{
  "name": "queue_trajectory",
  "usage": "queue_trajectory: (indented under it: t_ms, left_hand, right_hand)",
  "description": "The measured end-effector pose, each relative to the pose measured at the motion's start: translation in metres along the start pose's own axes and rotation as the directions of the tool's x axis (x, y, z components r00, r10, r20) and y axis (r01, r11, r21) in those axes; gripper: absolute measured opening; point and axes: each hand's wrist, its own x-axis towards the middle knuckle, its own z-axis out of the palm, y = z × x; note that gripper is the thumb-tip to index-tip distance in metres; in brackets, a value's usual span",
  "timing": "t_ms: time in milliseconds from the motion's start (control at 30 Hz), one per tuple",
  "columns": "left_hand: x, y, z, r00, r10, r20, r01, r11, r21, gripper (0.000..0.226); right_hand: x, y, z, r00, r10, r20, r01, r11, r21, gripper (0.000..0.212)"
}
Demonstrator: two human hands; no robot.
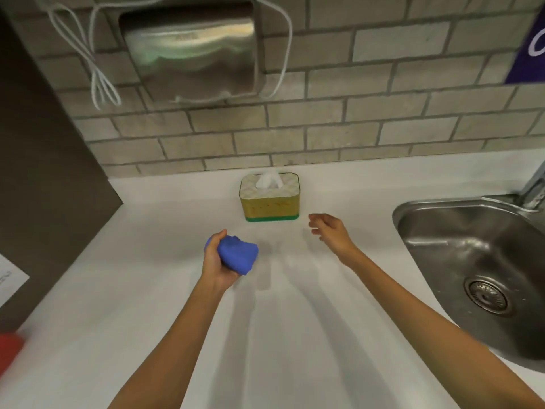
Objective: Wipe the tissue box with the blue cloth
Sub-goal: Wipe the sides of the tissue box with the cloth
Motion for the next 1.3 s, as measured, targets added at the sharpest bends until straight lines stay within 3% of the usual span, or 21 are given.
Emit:
queue_trajectory:
  t_ms: [300, 400, 500, 633, 833, 1067, 1300]
  left_hand:
    - [0.089, 0.056, -0.001, 0.993, 0.064, -0.103, -0.052, 0.992, 0.119, 0.065]
    - [0.119, 0.069, 0.006, 0.978, 0.134, -0.163, -0.092, 0.966, 0.241, 0.041]
    - [0.144, 0.072, 0.013, 0.960, 0.201, -0.196, -0.110, 0.911, 0.397, 0.033]
    - [0.168, 0.069, 0.026, 0.952, 0.188, -0.242, -0.051, 0.875, 0.482, 0.019]
    - [0.189, 0.051, 0.038, 0.944, 0.238, -0.228, -0.070, 0.821, 0.567, 0.047]
    - [0.153, 0.046, 0.031, 0.957, 0.201, -0.211, -0.031, 0.790, 0.612, 0.047]
    - [0.065, 0.023, 0.018, 0.950, 0.213, -0.230, -0.025, 0.784, 0.621, 0.042]
  right_hand:
    - [0.092, 0.009, 0.010, 0.992, 0.128, 0.003, -0.127, 0.991, -0.029, 0.053]
    - [0.114, 0.011, 0.018, 0.990, 0.141, 0.007, -0.140, 0.988, -0.063, 0.060]
    - [0.132, 0.017, 0.024, 0.989, 0.148, 0.021, -0.145, 0.984, -0.106, 0.064]
    - [0.147, 0.031, 0.029, 0.991, 0.129, 0.047, -0.121, 0.983, -0.137, 0.065]
    - [0.146, 0.036, 0.034, 0.993, -0.041, 0.112, 0.054, 0.992, -0.111, 0.045]
    - [0.112, 0.038, 0.030, 0.998, -0.038, -0.050, 0.035, 0.998, -0.059, 0.044]
    - [0.028, 0.039, 0.011, 0.997, -0.001, -0.073, -0.008, 0.991, -0.132, 0.054]
